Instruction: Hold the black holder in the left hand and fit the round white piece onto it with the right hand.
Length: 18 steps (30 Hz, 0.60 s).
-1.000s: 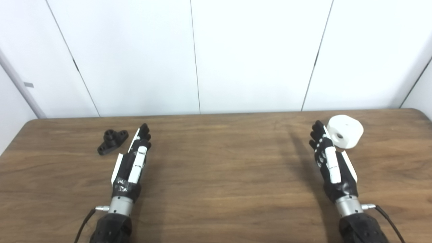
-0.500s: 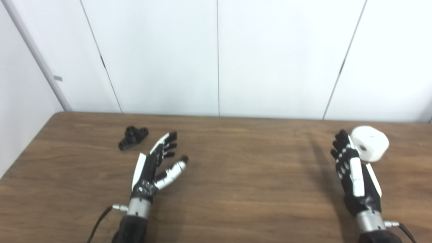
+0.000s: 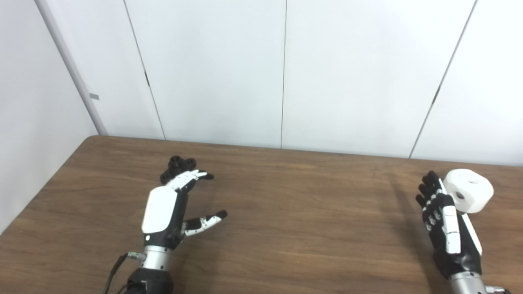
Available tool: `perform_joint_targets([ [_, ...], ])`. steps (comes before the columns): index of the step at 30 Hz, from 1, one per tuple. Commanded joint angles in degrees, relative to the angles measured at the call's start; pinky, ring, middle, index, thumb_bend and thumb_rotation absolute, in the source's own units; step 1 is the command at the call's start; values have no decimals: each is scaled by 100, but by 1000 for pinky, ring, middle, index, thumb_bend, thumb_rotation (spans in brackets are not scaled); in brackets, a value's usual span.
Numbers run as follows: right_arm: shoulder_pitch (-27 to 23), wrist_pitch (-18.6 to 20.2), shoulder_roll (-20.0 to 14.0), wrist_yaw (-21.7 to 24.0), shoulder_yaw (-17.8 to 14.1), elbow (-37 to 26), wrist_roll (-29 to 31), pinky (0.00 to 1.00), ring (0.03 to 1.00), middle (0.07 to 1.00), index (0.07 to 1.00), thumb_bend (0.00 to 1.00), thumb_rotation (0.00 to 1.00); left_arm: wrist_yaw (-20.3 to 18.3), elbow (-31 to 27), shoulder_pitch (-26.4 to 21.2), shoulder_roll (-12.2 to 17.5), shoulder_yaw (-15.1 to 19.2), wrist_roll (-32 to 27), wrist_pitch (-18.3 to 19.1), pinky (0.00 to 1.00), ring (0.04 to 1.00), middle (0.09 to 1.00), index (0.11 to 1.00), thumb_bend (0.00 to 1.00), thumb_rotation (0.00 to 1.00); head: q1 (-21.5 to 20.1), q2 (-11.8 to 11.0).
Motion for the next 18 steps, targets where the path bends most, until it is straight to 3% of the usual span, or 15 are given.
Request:
perform_joint_targets([
  [1, 282, -141, 22, 79, -38, 433, 105, 1000, 1000, 1000, 1000, 308, 1000, 461, 6, -144, 171, -35, 333, -81, 811, 805, 779, 718, 863, 261, 40, -6],
  [5, 268, -156, -5, 88, -38, 466, 95, 1000, 1000, 1000, 1000, 319, 1000, 960, 164, -196, 300, -59, 651, -7, 815, 814, 787, 727, 909, 241, 129, -22],
  [11, 249, -88, -10, 102, -57, 457, 177, 1000, 1000, 1000, 1000, 299, 1000, 934, 79, -167, 377, 0, 626, 339, 854, 857, 830, 771, 910, 272, 246, -12],
  [15, 261, -139, -5, 88, -50, 441, 147, 1000, 1000, 1000, 1000, 273, 1000, 353, -182, -92, 440, 247, 197, 786, 910, 911, 895, 856, 909, 343, 295, 9],
  [18, 284, -82, 4, 66, -55, 373, 151, 1000, 1000, 1000, 1000, 282, 1000, -134, -307, -95, 507, 547, -434, 1032, 931, 944, 935, 919, 911, 401, 383, 74],
])
